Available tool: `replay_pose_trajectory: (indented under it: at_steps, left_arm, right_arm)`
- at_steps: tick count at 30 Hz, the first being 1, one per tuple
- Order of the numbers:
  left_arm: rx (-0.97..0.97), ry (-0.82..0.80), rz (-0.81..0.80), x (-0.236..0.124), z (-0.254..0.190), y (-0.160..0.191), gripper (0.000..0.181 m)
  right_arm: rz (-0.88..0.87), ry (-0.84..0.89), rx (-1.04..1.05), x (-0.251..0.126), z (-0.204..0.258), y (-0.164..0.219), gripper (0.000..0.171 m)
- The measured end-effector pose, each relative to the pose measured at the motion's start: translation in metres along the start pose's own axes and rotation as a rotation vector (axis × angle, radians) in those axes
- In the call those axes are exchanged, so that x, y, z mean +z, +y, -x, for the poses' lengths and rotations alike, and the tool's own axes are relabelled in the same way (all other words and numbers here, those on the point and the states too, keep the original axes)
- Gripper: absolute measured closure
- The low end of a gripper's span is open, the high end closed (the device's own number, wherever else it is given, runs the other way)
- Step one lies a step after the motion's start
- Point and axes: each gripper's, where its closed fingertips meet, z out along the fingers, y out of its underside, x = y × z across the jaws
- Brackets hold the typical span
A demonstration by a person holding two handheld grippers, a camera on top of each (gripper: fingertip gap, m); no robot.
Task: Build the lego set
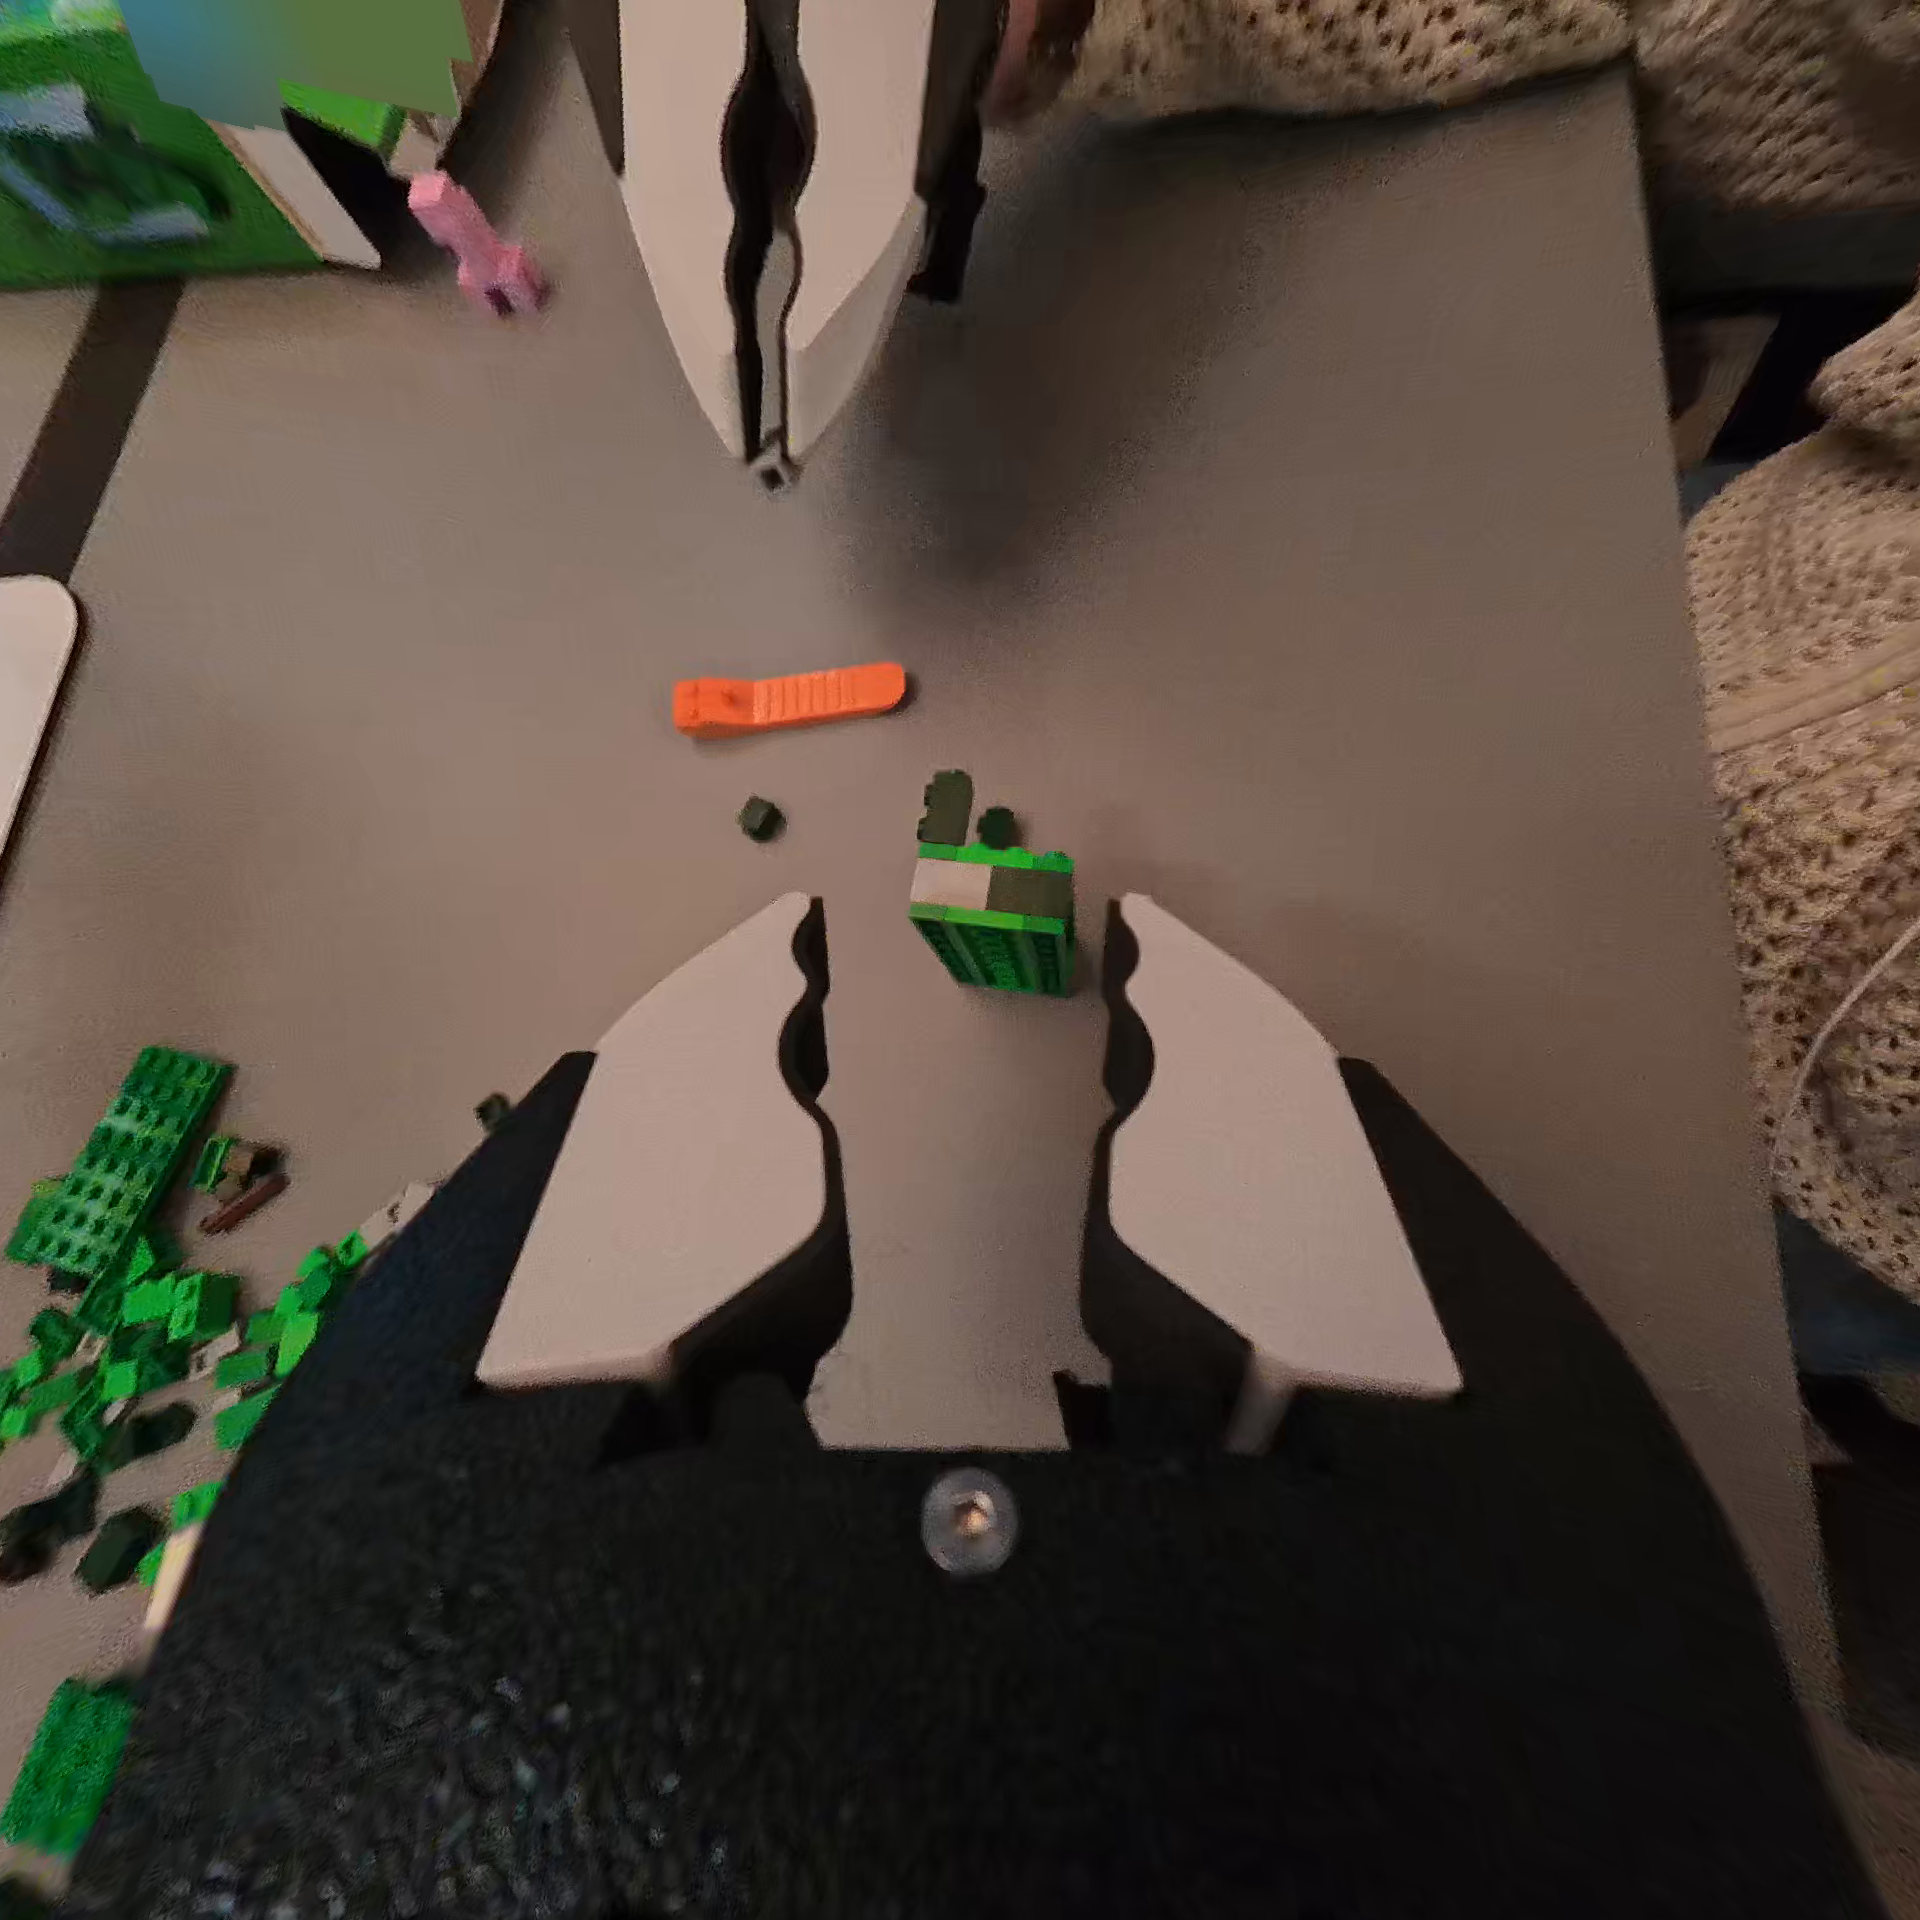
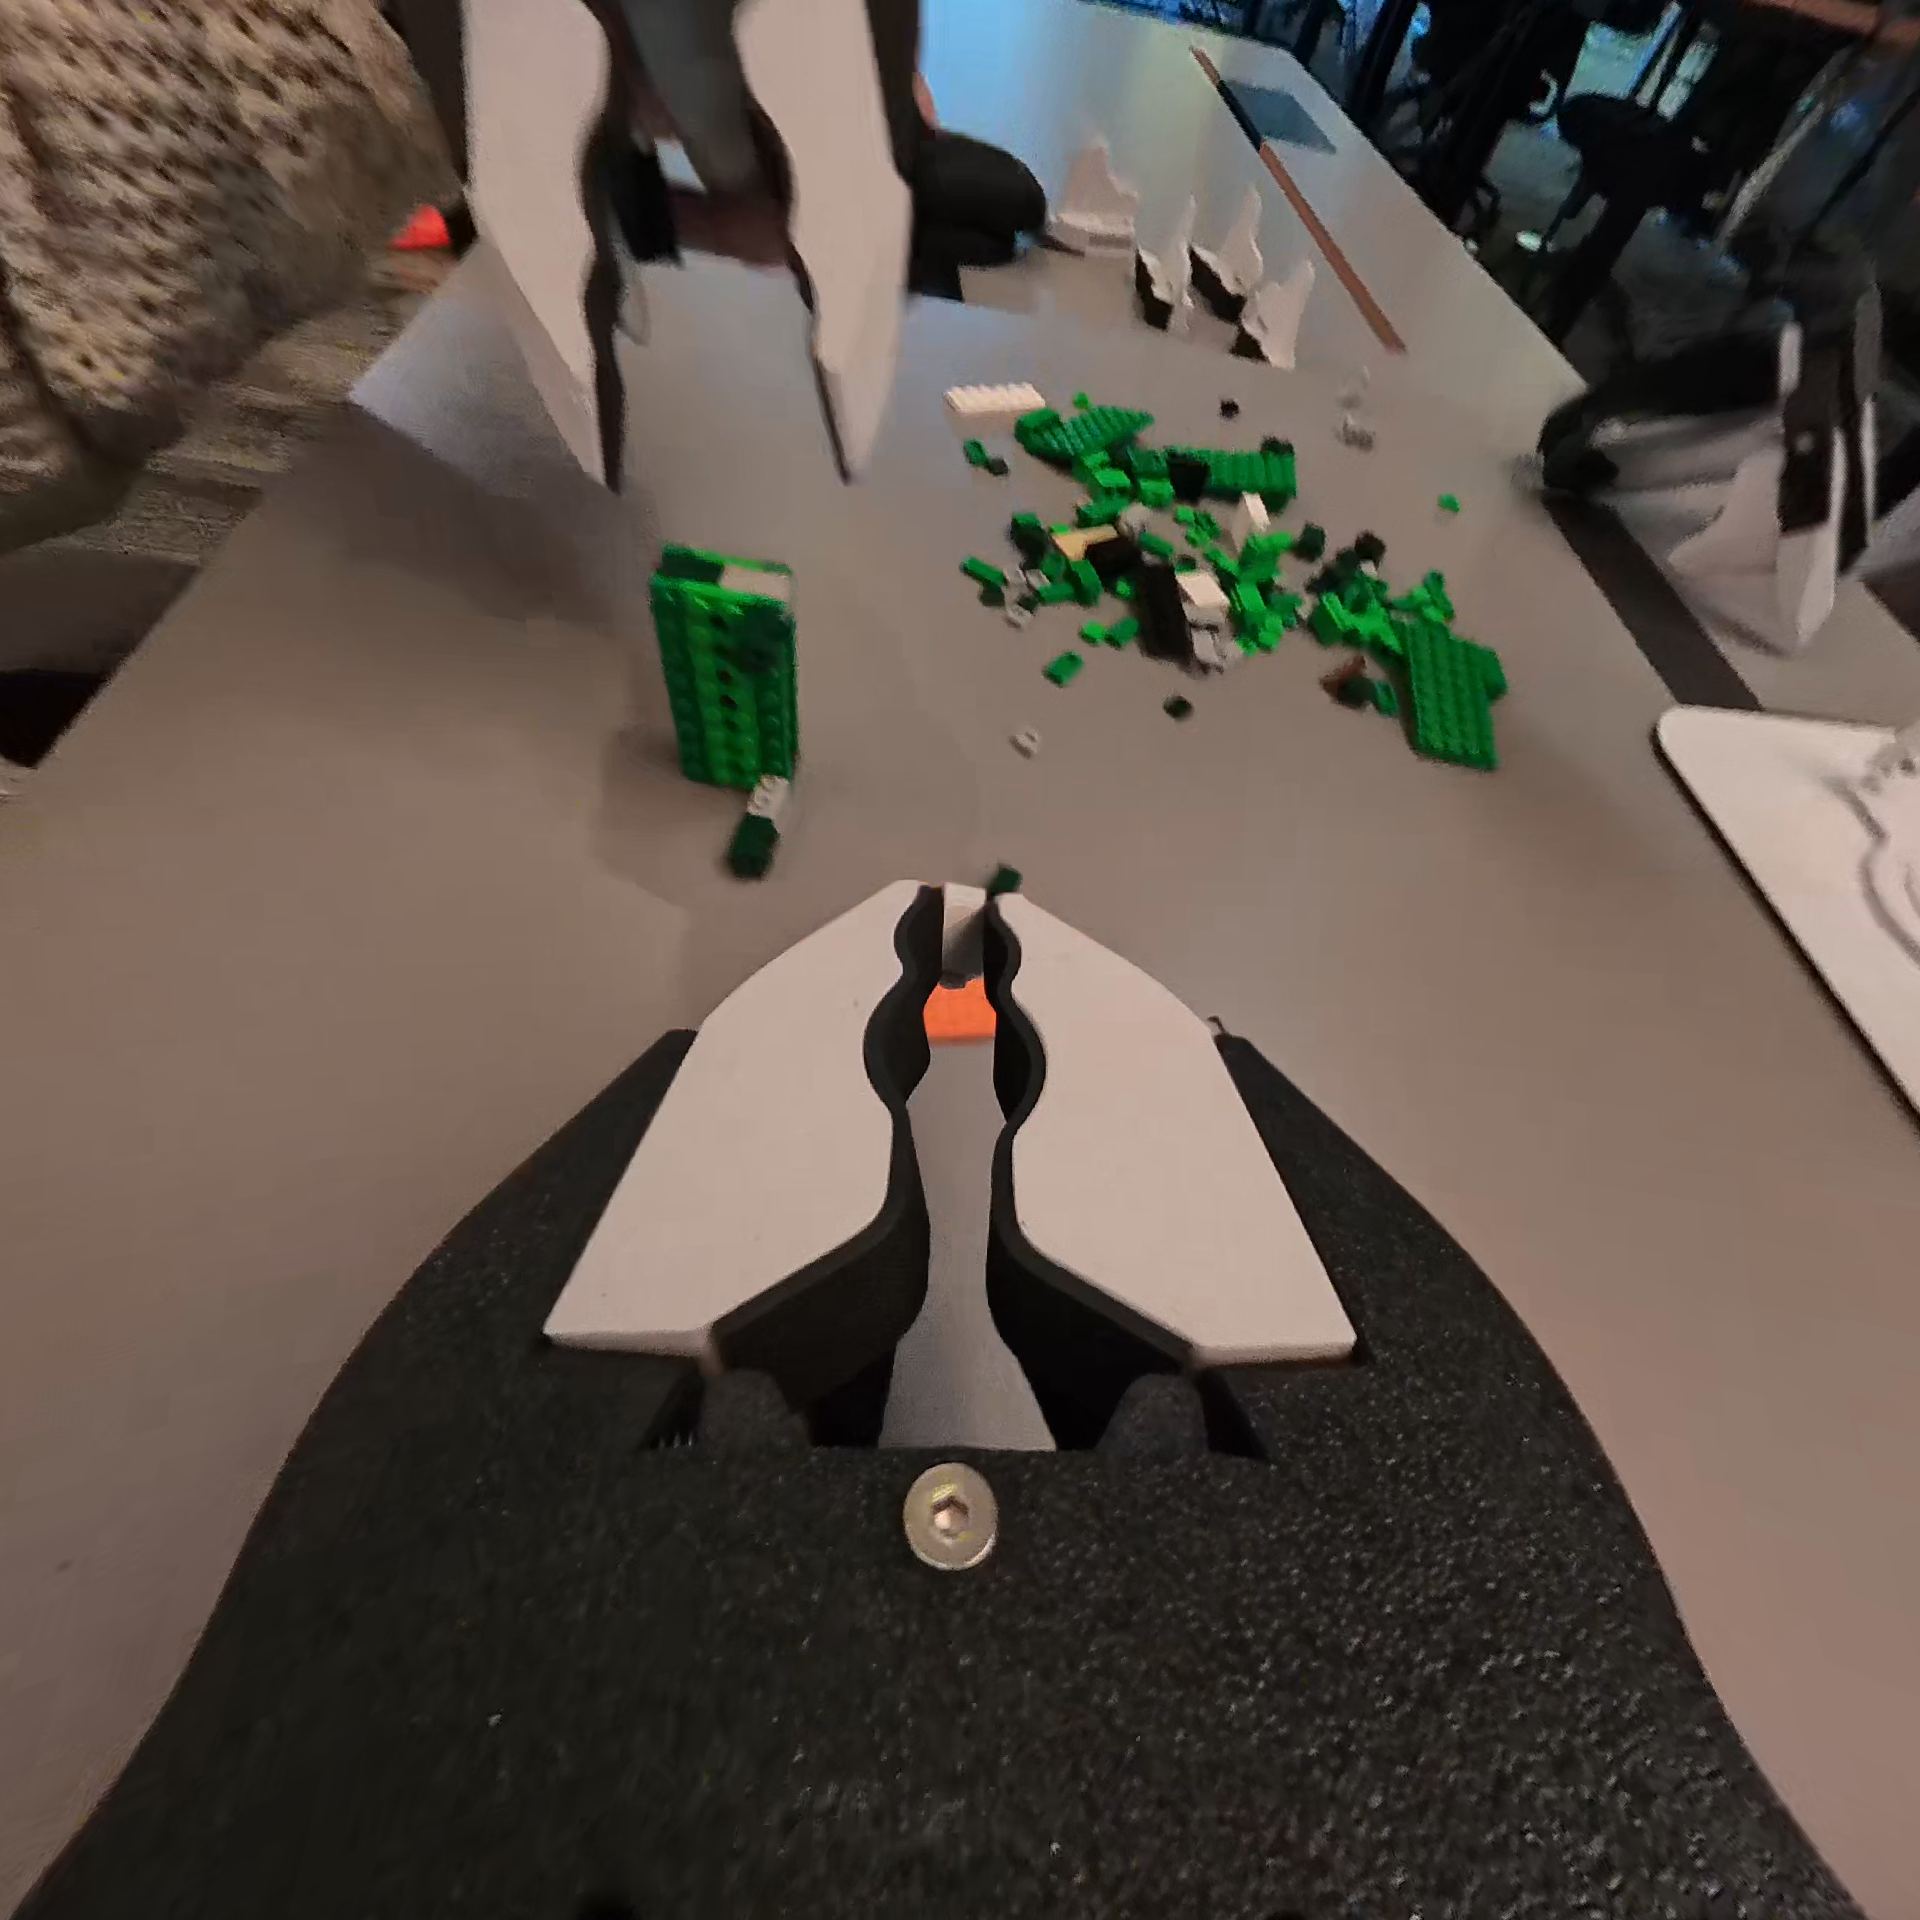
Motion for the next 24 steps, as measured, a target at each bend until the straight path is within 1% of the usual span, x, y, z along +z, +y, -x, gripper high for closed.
replay_pose_trajectory:
  at_steps: [1,3,6,9,14,16,22,24]
  left_arm:
    - [0.005,0.010,-0.035,0.001,-0.002,0.001,0.125]
    - [0.001,0.029,-0.107,0.006,-0.004,0.000,0.118]
    - [-0.031,0.075,-0.198,0.016,-0.007,-0.002,0.108]
    - [-0.043,0.118,-0.229,0.024,-0.009,0.003,0.108]
    - [-0.064,0.164,-0.336,0.025,-0.010,-0.001,0.123]
    - [-0.065,0.152,-0.338,0.027,-0.008,0.000,0.128]
    - [-0.046,0.126,-0.300,0.039,-0.009,0.005,0.127]
    - [-0.042,0.106,-0.285,0.040,-0.007,0.010,0.122]
  right_arm:
    - [-0.008,-0.008,-0.016,0.003,0.006,-0.007,0.164]
    - [-0.014,-0.018,-0.045,0.012,0.019,-0.016,0.164]
    - [0.012,-0.016,-0.092,0.029,0.036,-0.019,0.164]
    - [0.011,-0.003,-0.130,0.039,0.046,-0.023,0.164]
    - [-0.001,0.021,-0.123,0.044,0.047,-0.027,0.164]
    - [-0.003,0.025,-0.118,0.046,0.046,-0.025,0.164]
    - [-0.015,0.015,-0.110,0.050,0.047,-0.022,0.164]
    - [-0.026,0.019,-0.115,0.049,0.046,-0.024,0.164]
